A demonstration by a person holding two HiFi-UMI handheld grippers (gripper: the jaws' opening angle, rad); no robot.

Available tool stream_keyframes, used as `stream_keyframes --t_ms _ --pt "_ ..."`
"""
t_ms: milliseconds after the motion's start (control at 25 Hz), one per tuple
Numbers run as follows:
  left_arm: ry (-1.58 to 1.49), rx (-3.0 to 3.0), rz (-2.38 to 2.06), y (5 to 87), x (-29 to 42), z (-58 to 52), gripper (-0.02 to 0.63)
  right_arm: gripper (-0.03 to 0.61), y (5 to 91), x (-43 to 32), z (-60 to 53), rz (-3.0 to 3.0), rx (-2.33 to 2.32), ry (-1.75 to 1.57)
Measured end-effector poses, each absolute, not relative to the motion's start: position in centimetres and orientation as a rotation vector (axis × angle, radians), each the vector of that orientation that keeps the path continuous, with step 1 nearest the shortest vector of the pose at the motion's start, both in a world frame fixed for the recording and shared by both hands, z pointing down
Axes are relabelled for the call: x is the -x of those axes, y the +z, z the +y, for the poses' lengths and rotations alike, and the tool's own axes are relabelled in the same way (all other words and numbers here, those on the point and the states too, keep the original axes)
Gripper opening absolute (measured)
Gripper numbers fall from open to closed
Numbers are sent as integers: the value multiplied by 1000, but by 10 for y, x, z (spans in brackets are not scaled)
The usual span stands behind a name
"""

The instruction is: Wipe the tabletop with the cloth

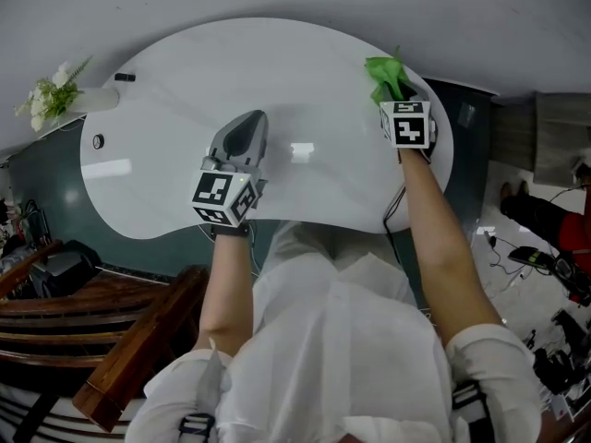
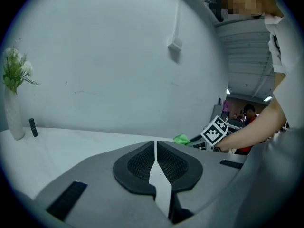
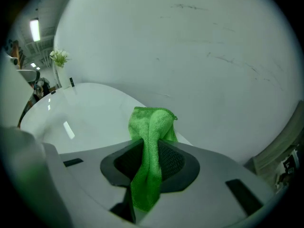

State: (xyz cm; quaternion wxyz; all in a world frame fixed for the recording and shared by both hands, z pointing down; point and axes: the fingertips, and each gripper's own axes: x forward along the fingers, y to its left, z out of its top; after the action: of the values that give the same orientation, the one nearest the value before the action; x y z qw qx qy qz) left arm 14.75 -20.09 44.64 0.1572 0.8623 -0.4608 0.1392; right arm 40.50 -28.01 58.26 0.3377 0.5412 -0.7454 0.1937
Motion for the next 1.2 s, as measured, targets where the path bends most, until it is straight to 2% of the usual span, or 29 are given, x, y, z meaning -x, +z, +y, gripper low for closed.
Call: stream_keyframes --t_ms 320,640,840,1200 --pt "393 -2471 -1334 445 -152 -201 28 77 588 -482 -233 -1840 -1562 573" --pt "391 -2438 -1375 447 -135 -192 28 77 591 -511 -189 -1740 -1661 612" --pt "382 -2419 -1396 449 -121 -188 28 77 592 -489 -177 -1719 -1711 640" --pt "384 -2393 -1418 454 -96 -181 28 77 589 -394 -190 -1826 -1612 626"
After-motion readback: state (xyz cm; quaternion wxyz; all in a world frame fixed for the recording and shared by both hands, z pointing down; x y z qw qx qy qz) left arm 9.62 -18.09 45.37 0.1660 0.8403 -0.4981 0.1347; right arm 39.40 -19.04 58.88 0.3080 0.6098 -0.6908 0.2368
